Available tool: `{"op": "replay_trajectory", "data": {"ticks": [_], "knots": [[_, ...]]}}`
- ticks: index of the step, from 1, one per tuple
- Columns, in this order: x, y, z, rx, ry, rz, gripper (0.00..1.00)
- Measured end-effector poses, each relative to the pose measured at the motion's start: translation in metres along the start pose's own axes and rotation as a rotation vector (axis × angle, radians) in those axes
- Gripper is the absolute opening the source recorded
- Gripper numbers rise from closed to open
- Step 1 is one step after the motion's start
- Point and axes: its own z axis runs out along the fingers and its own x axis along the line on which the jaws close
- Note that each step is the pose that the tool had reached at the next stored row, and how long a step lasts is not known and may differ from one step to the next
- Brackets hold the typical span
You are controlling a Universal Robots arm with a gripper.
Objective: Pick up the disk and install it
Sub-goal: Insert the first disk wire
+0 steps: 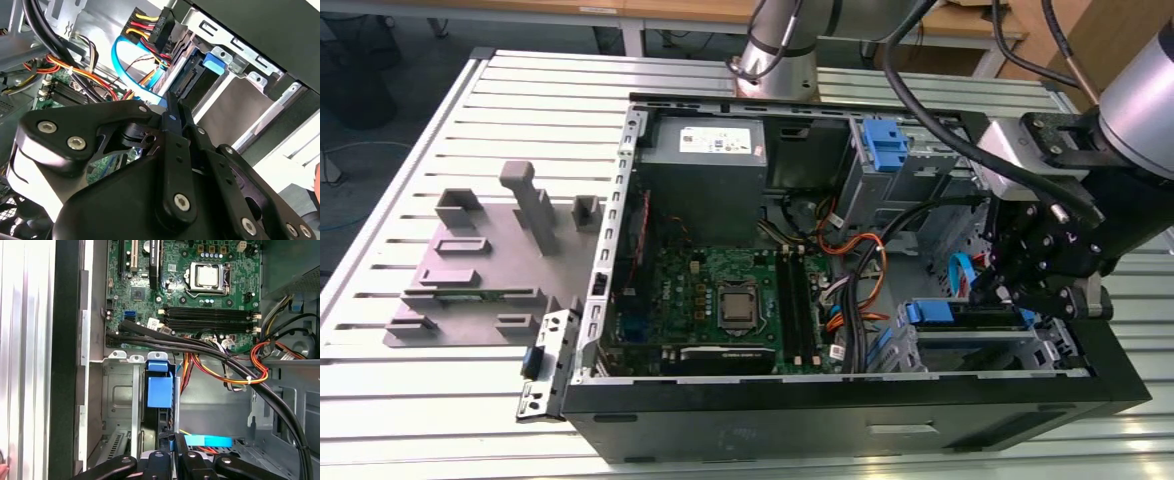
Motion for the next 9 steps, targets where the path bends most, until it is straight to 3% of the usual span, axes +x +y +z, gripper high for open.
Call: {"op": "replay_trajectory", "data": {"ticks": [9], "knots": [[0.0008, -0.0039, 0.0008, -0.0001, -0.0008, 0.0, 0.16]]}}
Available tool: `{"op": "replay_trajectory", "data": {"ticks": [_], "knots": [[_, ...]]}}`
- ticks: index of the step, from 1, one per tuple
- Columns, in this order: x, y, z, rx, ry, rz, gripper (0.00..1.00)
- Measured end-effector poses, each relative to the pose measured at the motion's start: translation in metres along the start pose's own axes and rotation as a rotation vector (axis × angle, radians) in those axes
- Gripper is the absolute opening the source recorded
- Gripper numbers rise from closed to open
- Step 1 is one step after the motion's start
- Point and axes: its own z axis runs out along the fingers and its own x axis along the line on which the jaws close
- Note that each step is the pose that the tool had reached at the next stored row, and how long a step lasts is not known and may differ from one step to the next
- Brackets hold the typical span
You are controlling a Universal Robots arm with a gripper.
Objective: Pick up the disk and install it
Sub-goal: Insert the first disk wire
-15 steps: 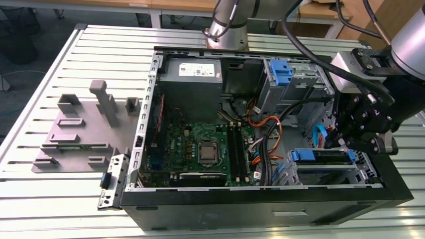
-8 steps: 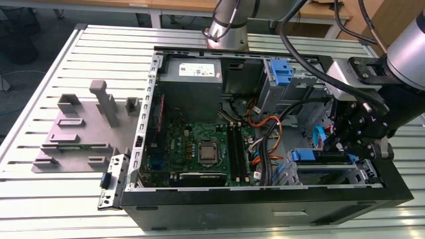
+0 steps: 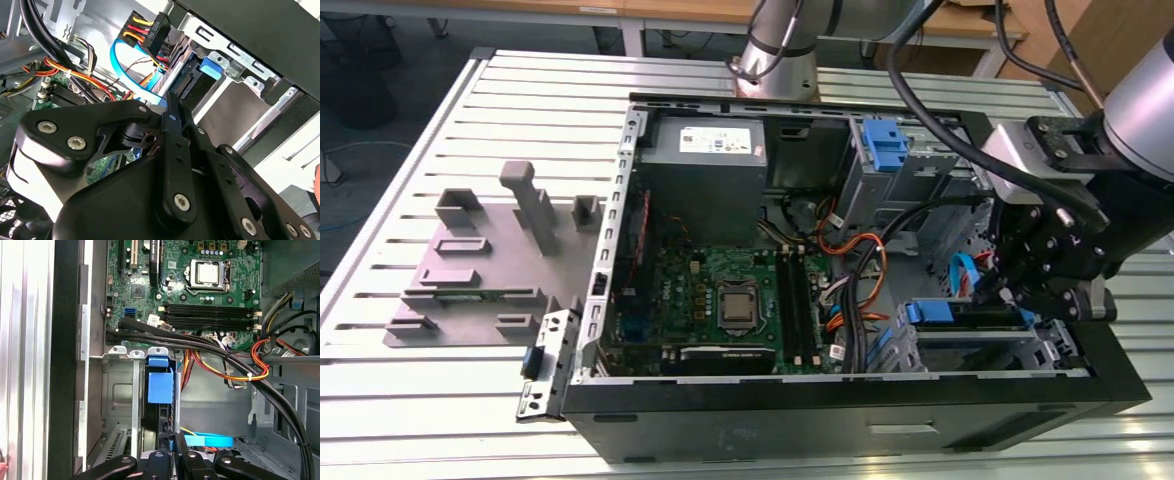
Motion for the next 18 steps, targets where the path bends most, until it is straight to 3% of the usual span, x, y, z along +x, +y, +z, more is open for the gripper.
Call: {"op": "replay_trajectory", "data": {"ticks": [18], "knots": [[0.0025, 0.0024, 0.0005, 0.0006, 0.0002, 0.0, 0.16]]}}
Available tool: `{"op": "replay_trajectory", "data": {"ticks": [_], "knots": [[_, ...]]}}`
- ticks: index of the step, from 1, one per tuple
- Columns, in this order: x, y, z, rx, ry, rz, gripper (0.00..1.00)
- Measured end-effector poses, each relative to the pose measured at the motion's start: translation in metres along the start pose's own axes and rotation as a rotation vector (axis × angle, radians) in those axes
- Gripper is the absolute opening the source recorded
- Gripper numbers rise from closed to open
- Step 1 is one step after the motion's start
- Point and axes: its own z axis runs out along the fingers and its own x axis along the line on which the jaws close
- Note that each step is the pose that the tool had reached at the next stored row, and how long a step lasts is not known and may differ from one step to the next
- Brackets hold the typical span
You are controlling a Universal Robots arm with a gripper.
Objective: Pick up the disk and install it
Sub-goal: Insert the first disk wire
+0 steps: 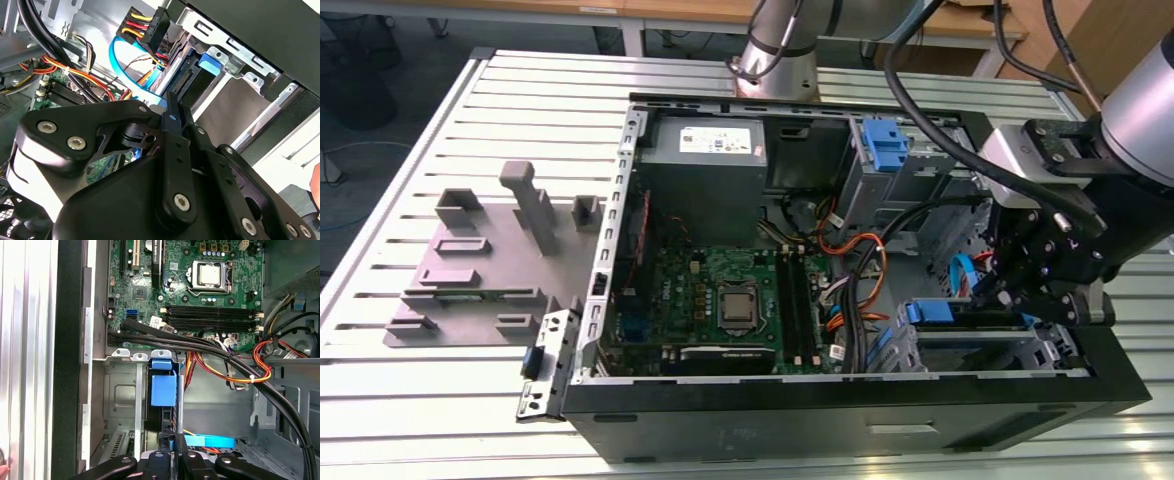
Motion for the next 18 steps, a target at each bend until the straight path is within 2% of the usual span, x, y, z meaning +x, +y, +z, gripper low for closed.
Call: {"op": "replay_trajectory", "data": {"ticks": [18], "knots": [[0.0001, 0.0, 0.0005, 0.0, -0.0006, 0.0, 0.16]]}}
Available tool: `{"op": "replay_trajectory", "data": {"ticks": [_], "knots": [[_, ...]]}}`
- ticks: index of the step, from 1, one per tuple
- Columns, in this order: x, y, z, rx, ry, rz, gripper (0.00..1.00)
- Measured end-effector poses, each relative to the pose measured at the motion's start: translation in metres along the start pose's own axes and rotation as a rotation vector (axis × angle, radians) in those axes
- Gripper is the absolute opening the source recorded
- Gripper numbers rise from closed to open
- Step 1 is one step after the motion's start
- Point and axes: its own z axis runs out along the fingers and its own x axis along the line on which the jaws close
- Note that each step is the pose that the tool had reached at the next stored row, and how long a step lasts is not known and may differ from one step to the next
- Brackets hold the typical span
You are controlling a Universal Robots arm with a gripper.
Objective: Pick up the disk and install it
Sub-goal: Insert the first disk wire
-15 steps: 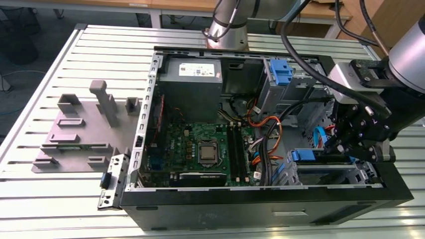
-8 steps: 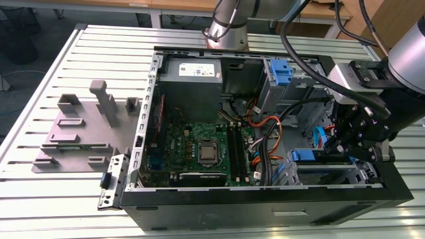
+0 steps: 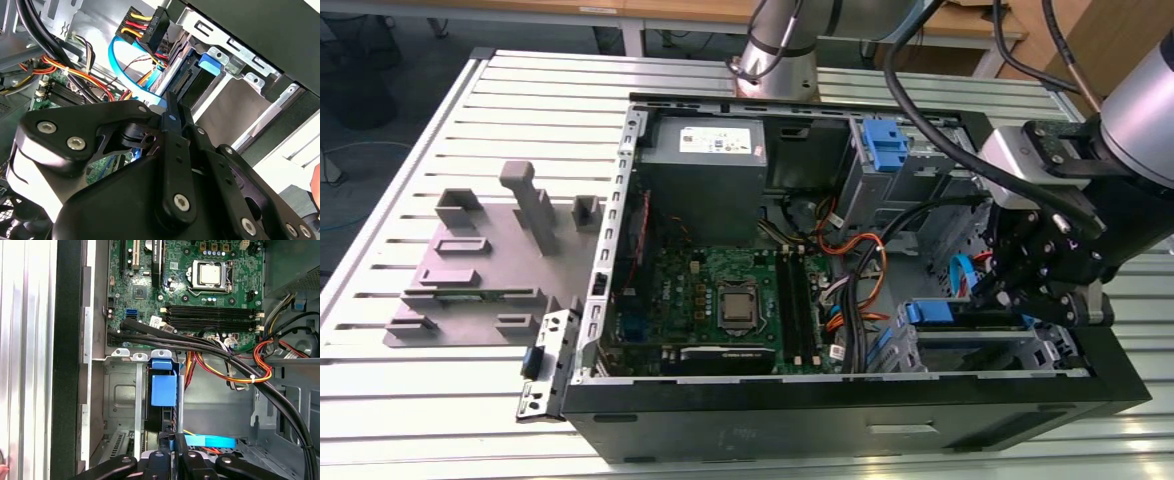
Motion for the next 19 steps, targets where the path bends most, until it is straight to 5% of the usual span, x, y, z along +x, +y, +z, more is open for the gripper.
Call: {"op": "replay_trajectory", "data": {"ticks": [4, 5, 7, 8, 19], "knots": [[-0.0002, 0.0, -0.0043, 0.0, -0.0005, 0.0, 0.16], [-0.0002, 0.0001, -0.0044, 0.0, -0.0048, 0.0, 0.16], [-0.0002, 0.0001, -0.0045, 0.0003, -0.0275, 0.0, 0.16], [-0.0002, 0.0001, -0.0045, 0.0003, -0.032, 0.0, 0.16], [0.0005, 0.0, -0.0028, 0.0003, -0.0322, 0.0, 0.16]]}}
